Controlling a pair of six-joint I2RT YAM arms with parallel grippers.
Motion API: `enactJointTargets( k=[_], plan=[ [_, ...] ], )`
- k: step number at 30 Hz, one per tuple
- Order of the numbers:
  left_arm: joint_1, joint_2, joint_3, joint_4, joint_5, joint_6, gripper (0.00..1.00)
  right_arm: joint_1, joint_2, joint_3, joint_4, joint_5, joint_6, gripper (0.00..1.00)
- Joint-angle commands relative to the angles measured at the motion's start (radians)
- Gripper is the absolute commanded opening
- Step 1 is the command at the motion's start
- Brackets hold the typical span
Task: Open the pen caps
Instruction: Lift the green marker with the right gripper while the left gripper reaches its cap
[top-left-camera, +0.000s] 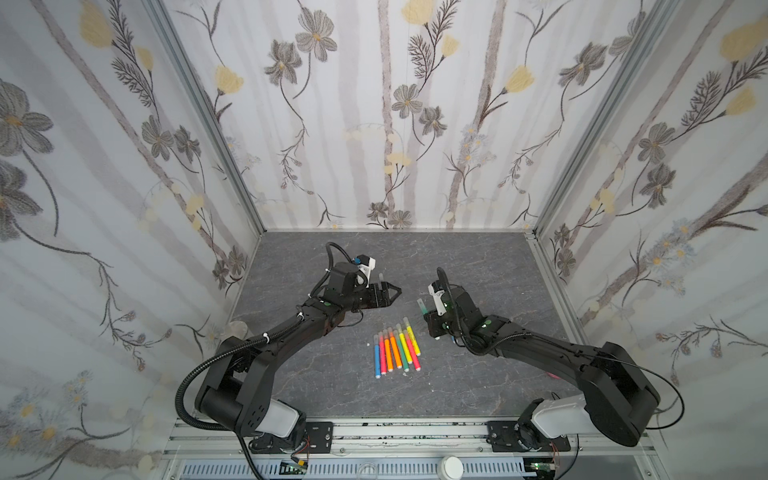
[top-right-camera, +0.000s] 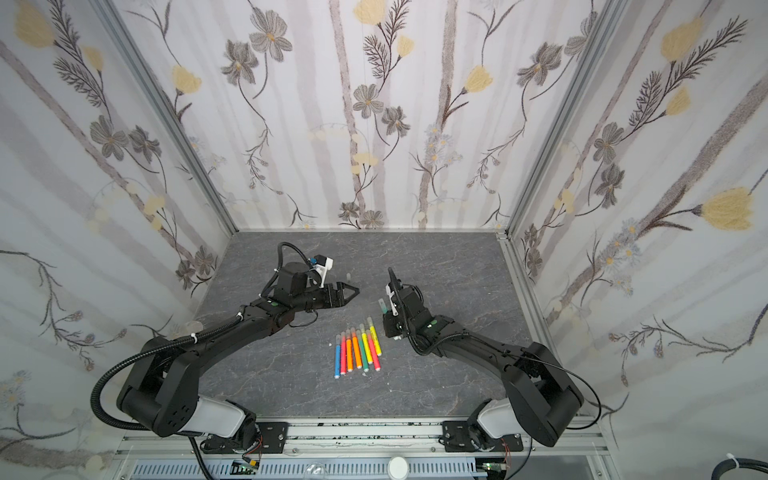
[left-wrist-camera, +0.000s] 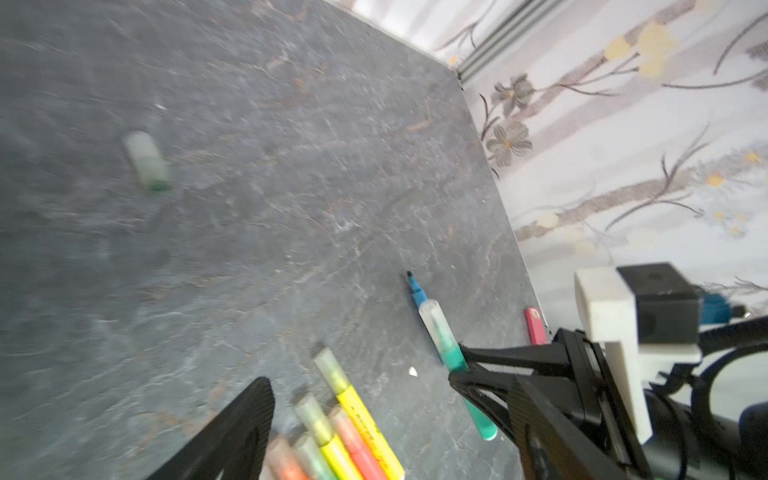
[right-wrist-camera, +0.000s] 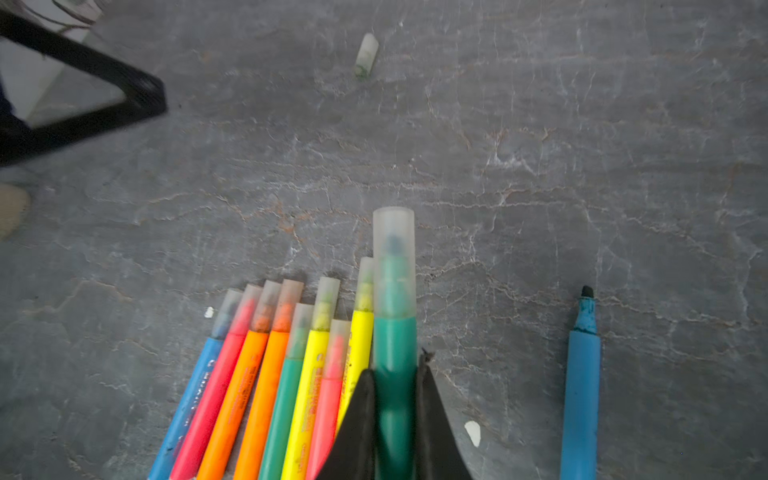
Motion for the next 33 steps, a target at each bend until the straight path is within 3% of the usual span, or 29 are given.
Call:
enactJointTargets(
  k=[1,13,33],
  plan=[
    [-0.042,0.033,0.023,0.077,0.052,-0.058,0.85,-0.015,-0.049,-0.027,0.03,-0.073,-0.009,0.07],
    [-0.114,0.165,0.121,0.111,0.039,-0.091,0.75,-0.024,-0.099,-0.053,0.075,-0.092,-0.005,0.06],
    [-0.136,0.262,0.156,0.209,0.098,-0.166,0.39,-0.024,-0.072,-0.048,0.134,-0.09,-0.007,0.05]
  ],
)
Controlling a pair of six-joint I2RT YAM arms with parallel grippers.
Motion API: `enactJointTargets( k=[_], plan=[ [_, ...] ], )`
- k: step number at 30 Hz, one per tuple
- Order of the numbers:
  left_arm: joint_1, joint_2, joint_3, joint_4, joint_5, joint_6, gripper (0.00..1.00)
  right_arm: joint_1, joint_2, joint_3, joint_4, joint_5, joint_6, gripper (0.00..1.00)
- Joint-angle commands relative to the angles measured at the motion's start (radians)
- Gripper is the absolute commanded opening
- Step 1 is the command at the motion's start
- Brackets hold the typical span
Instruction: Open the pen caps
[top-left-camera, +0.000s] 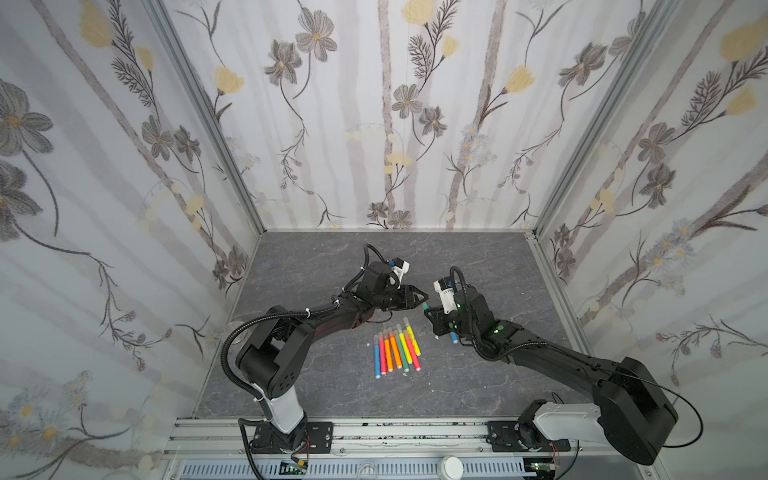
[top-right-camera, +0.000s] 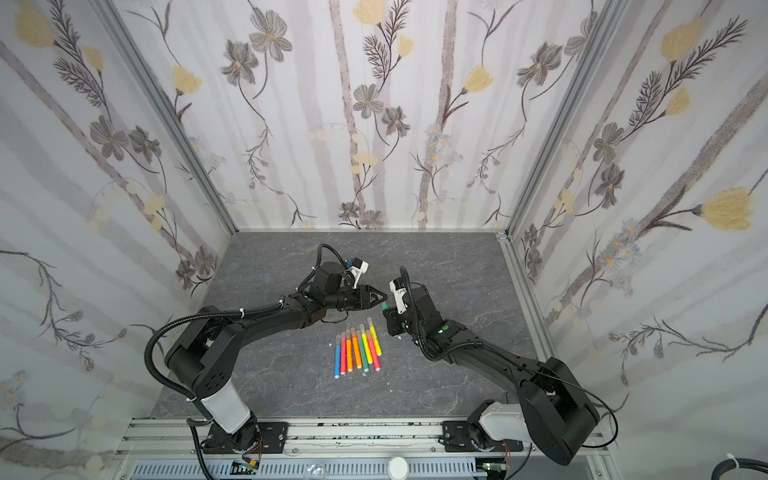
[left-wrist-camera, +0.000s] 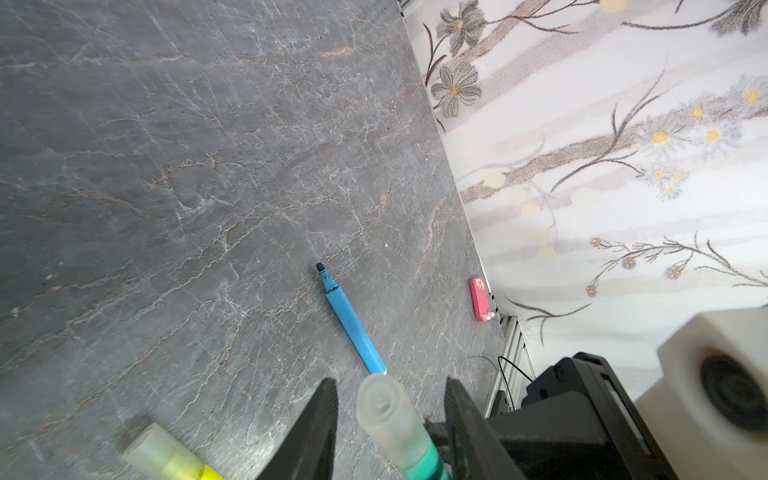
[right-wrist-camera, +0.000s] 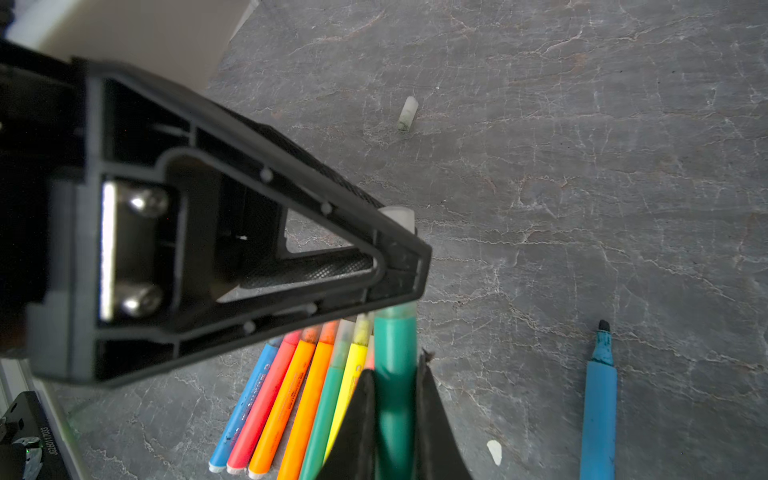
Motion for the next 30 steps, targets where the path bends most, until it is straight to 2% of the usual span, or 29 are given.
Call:
enactJointTargets(
  k=[1,20,30],
  plan=[
    [0.0,0.01,0.01,0.059,0.028,-0.024,0.37,0.001,0.005,0.006,0.046,-0.006,-0.005,0.06],
    [0.0,0.016,0.005,0.098,0.062,-0.051,0.21,0.001,0.042,-0.008,0.109,0.024,0.002,0.06],
    [0.001,0.02,0.001,0.108,0.062,-0.059,0.06,0.001,0.041,-0.022,0.119,0.027,0.001,0.09]
  ],
)
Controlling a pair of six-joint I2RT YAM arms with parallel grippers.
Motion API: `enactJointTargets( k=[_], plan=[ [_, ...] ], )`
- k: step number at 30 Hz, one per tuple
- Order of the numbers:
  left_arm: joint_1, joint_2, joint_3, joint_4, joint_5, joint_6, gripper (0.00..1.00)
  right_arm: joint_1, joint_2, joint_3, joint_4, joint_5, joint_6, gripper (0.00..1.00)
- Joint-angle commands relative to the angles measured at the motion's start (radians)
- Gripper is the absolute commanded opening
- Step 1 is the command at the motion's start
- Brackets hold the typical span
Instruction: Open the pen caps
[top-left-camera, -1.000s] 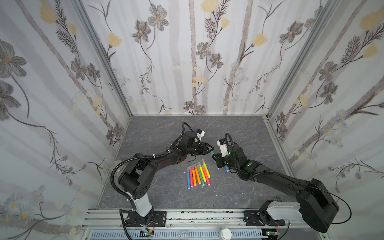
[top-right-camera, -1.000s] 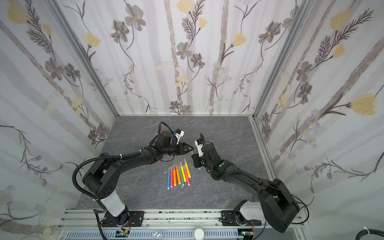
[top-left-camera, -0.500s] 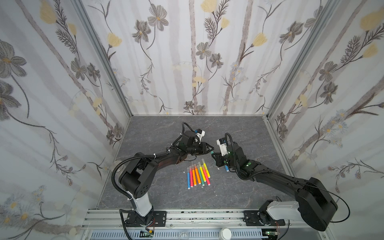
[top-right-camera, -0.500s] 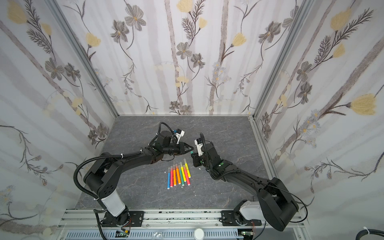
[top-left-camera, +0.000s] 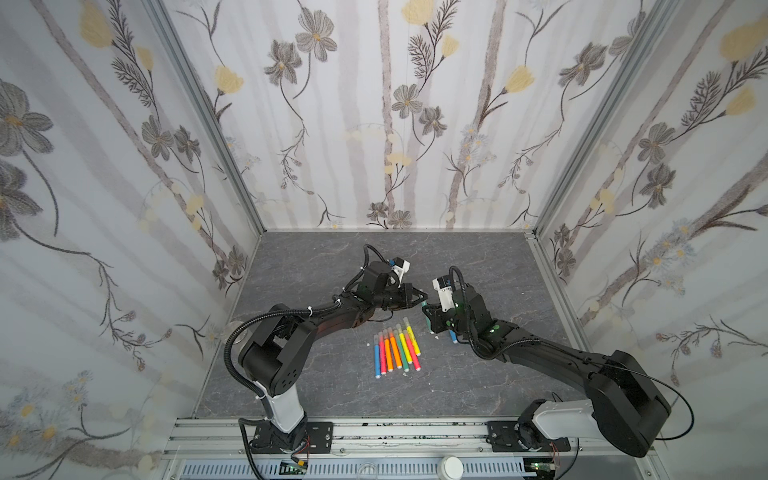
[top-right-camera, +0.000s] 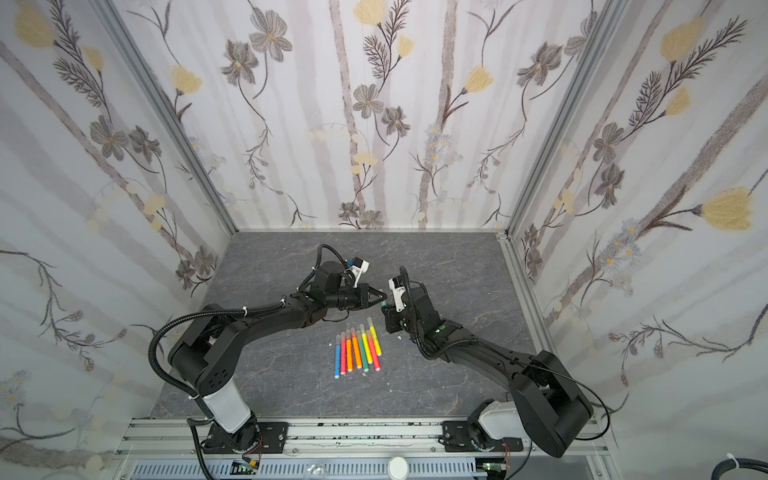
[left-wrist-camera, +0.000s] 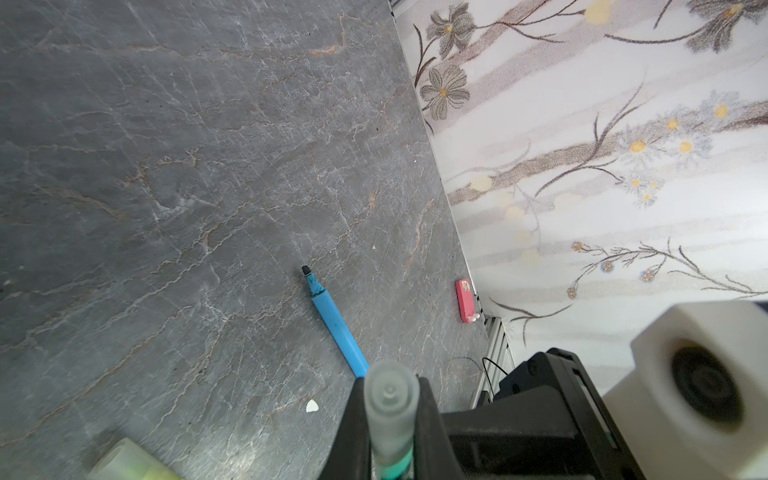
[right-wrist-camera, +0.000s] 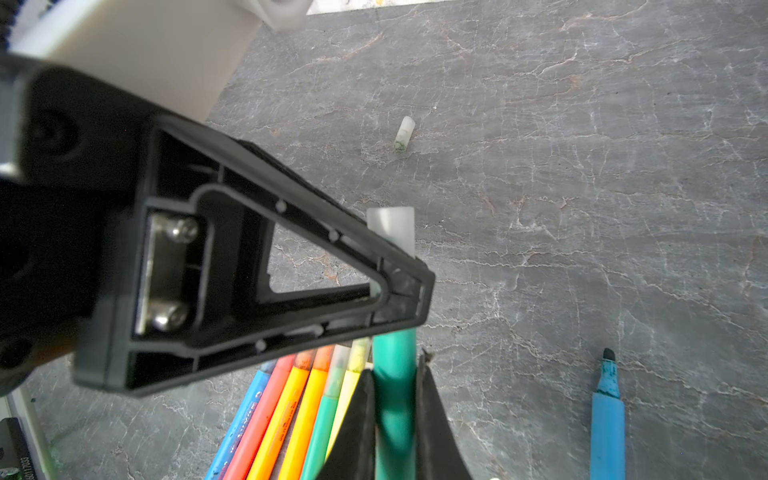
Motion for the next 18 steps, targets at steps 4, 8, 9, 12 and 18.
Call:
enactJointTargets(
  k=[4,8,9,12,18],
  plan=[
    [0.001,0.001,-0.006,0.08,0.033,-0.033,0.01,0.001,-0.001,-0.037,0.076,0.003,0.008,0.28],
    [0.001,-0.007,-0.009,0.101,0.035,-0.053,0.0,0.001,-0.003,-0.082,0.175,-0.012,0.014,0.37],
    [0.001,-0.008,-0.011,0.106,0.034,-0.059,0.0,-0.001,-0.004,-0.092,0.199,-0.007,0.014,0.37],
    [0.0,-0.009,-0.011,0.11,0.031,-0.066,0.0,-0.001,-0.007,-0.115,0.257,0.008,0.011,0.35],
    [0.001,-0.007,-0.021,0.126,0.026,-0.081,0.0,-0.001,-0.028,-0.143,0.335,0.038,0.008,0.24]
  ],
)
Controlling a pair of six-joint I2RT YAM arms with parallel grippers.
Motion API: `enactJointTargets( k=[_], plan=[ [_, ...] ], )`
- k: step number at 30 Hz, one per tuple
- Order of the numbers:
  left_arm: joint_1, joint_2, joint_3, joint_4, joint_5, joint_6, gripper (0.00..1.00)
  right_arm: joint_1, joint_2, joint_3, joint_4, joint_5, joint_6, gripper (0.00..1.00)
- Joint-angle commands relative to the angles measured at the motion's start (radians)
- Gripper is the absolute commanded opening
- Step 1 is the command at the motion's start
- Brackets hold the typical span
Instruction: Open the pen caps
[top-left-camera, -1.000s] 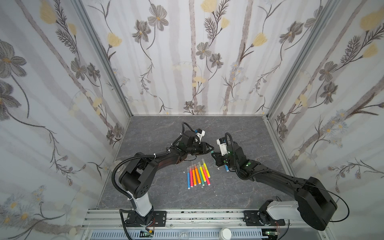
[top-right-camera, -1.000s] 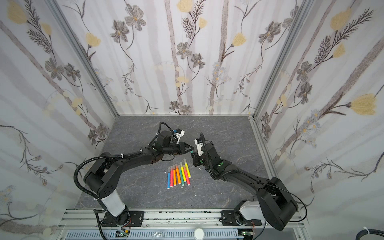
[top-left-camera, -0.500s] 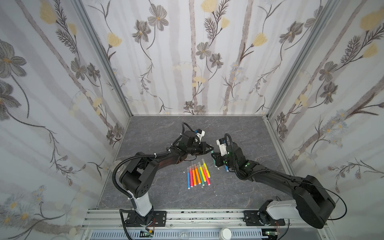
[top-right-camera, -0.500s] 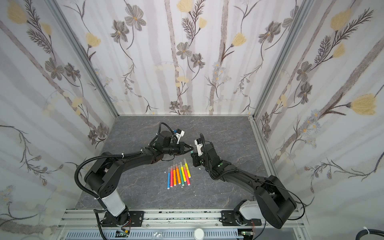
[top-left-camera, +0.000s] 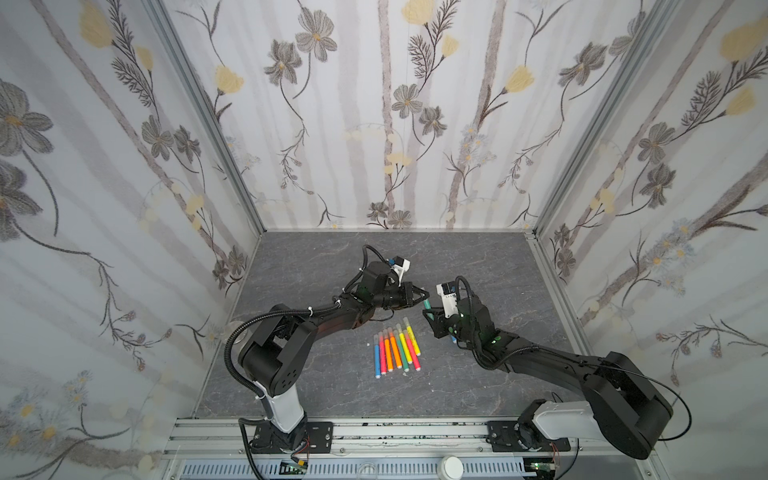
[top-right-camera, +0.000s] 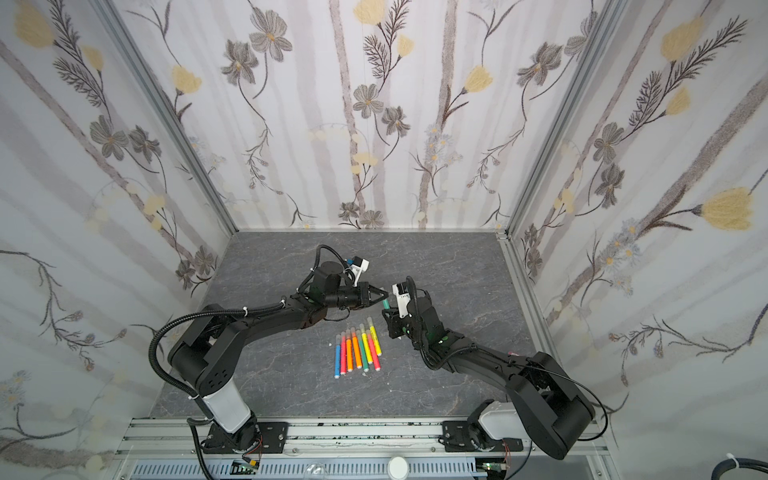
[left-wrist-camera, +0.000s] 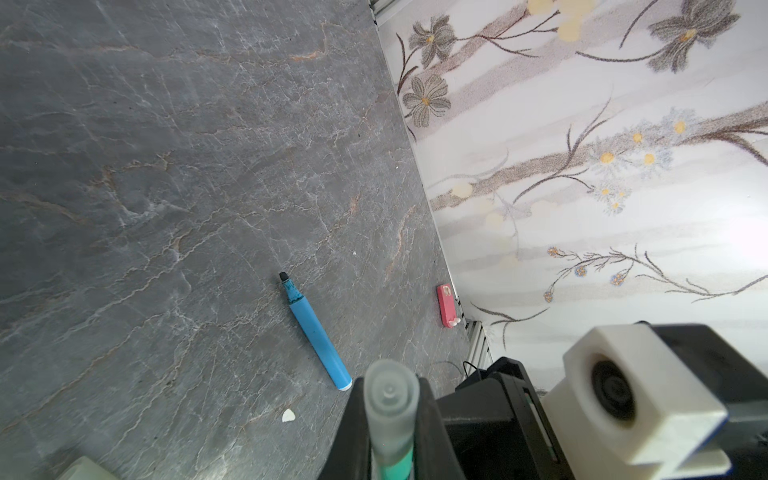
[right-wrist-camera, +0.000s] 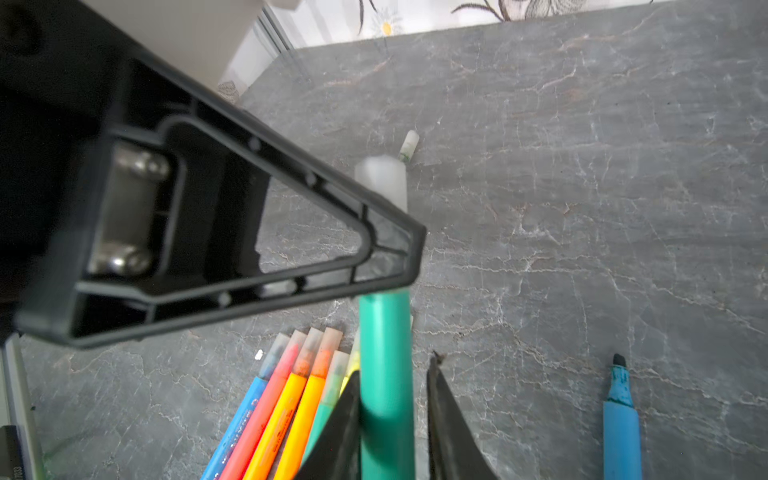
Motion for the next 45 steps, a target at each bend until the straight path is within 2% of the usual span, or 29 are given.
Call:
enactJointTargets(
  k=[1,10,14,26,34,40,45],
  plan=[
    [0.001,-0.004,-0.007,0.057,0.008,-0.019,0.0,0.001,-0.006,-0.002,0.091,0.034,-0.005,0.24],
    [0.001,-0.001,-0.021,0.134,0.031,-0.074,0.0,0.001,0.025,0.02,0.086,0.038,-0.01,0.15],
    [0.004,0.001,-0.007,0.13,0.033,-0.074,0.0,0.003,0.023,0.014,0.086,0.033,-0.009,0.0],
    [0.082,0.016,0.094,-0.002,-0.032,0.023,0.0,0.044,-0.053,-0.093,0.059,0.037,0.039,0.0],
    [0.102,0.037,0.166,-0.086,-0.066,0.079,0.0,0.058,-0.113,-0.163,0.044,0.05,0.08,0.0],
    [0.16,0.001,0.125,-0.158,-0.105,0.146,0.0,0.058,-0.14,-0.14,-0.101,0.138,0.083,0.0],
    [0.238,-0.055,0.071,-0.258,-0.165,0.226,0.0,0.057,-0.058,-0.067,-0.227,0.228,0.077,0.0]
  ],
)
